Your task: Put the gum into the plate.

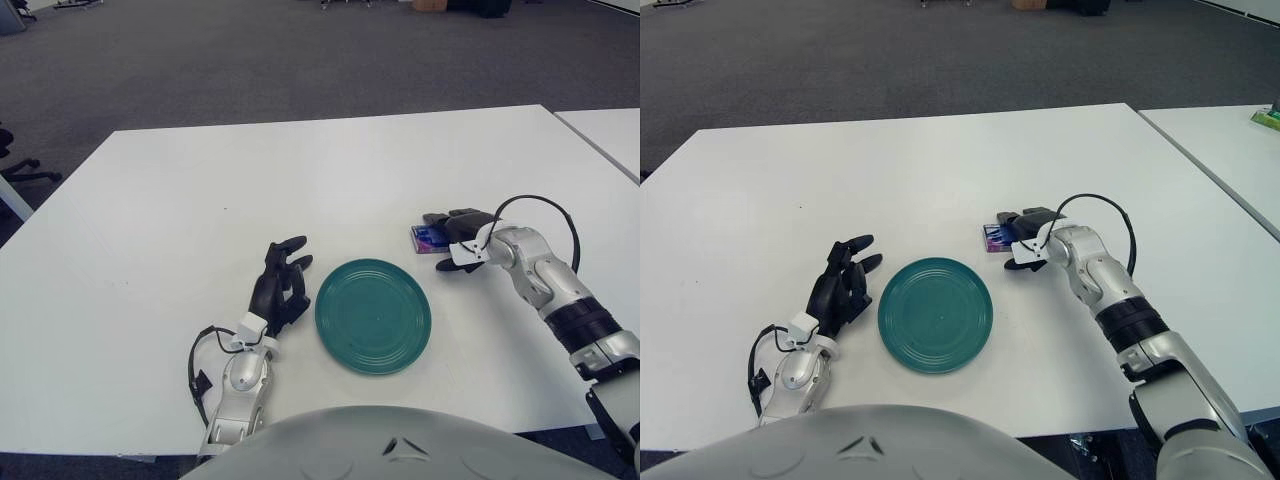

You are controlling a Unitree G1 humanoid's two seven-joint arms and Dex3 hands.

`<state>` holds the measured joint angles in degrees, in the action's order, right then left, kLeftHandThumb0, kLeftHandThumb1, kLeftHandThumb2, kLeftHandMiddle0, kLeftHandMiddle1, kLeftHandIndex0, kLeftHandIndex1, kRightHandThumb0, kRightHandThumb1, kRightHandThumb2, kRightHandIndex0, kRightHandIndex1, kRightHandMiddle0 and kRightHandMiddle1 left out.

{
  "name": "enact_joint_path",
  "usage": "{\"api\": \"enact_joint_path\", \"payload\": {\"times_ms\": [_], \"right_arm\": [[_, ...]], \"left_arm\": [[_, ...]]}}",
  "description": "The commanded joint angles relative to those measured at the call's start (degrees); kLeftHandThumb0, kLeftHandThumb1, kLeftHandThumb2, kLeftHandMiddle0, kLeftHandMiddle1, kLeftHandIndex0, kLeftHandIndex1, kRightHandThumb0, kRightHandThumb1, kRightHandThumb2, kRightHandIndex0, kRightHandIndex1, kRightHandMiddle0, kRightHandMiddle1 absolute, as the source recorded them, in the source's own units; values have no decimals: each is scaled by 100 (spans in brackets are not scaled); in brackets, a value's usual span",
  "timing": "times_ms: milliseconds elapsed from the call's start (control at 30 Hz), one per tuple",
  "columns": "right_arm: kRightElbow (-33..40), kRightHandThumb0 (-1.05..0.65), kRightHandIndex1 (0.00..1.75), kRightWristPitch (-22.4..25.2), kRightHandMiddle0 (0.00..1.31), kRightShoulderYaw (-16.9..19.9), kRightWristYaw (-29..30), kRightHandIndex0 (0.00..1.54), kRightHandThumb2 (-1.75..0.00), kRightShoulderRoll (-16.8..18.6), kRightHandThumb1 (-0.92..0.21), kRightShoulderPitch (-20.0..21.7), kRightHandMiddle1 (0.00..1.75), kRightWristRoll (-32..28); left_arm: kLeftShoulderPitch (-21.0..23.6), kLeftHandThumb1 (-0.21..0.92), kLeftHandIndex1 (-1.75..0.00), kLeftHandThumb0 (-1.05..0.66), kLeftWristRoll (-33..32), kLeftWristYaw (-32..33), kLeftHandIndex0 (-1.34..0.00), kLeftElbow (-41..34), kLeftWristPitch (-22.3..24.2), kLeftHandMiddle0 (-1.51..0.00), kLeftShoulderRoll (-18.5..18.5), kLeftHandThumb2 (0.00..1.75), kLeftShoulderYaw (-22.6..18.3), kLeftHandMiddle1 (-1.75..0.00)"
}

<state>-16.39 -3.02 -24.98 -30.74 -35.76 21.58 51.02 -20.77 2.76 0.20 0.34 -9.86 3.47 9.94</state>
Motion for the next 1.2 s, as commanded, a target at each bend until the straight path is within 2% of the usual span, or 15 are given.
{"api": "enact_joint_path", "payload": {"times_ms": [0,167,200,233,267,300,400,500,567,600,633,700,800,933,1167], "right_arm": [[-306,-105,0,-79,0,-142,107,0,-66,107,-92,246,0,18],[-804,-105,0,-249,0,-285,450,0,-69,184,-92,458,0,49],[-873,-105,1,-281,0,-308,530,7,-69,191,-92,484,19,55],[-948,-105,2,-311,0,-316,700,10,-68,208,-92,491,26,69],[-1004,-105,39,-332,0,-323,824,12,-66,219,-92,498,65,76],[-1057,-105,66,-348,0,-319,975,13,-64,234,-92,491,91,73],[-1160,-101,115,-369,0,-321,1408,17,-59,275,-92,414,130,68],[-1295,-80,155,-330,14,-362,2090,45,-40,382,-91,169,160,138],[-1315,-73,165,-279,19,-414,2416,53,-35,418,-91,-16,167,189],[-1296,-61,168,-249,25,-433,2554,62,-54,428,-82,-112,170,213],[-1451,-57,170,-222,28,-487,2870,65,-61,502,-78,-205,171,272],[-2166,-48,173,-276,37,-629,3617,81,-85,726,-64,-135,173,384],[-3031,-44,174,-396,42,-819,4573,92,-97,957,-57,2,174,511],[-3973,-42,174,-581,43,-1043,5634,100,-101,1188,-55,177,174,630],[-4549,-42,175,-794,45,-1276,6570,103,-104,1288,-54,344,175,634]], "left_arm": [[-100,92,-102,-80,44,60,-8,213,138,-34,-4,90,-17,-65],[-119,92,-103,-80,53,89,-9,190,130,-35,51,90,27,-66],[-121,92,-104,-80,54,94,-9,181,130,-35,64,90,36,-68],[-124,92,-104,-80,44,90,-9,171,129,-35,74,89,43,-69],[-126,92,-104,-80,37,87,-10,164,128,-35,81,89,47,-70],[-132,92,-104,-80,32,84,-10,159,127,-35,89,89,50,-71],[-145,92,-105,-80,11,74,-10,149,125,-35,106,89,49,-72],[-158,92,-106,-81,-30,69,-11,123,145,-36,136,89,43,-74],[-167,92,-106,-81,-47,82,-12,113,157,-36,165,89,40,-74],[-170,92,-107,-81,-58,86,-12,113,160,-36,178,89,34,-75],[-169,92,-107,-81,-84,101,-12,115,154,-36,207,89,16,-75],[-172,92,-108,-82,-128,143,-13,128,114,-37,269,89,-26,-76],[-161,92,-109,-82,-155,166,-14,173,59,-37,315,89,-62,-77],[-155,92,-110,-83,-217,158,-15,223,-11,-39,342,89,-91,-79],[-266,92,-113,-83,-310,145,-14,16,-8,-40,342,89,-56,-86]]}}
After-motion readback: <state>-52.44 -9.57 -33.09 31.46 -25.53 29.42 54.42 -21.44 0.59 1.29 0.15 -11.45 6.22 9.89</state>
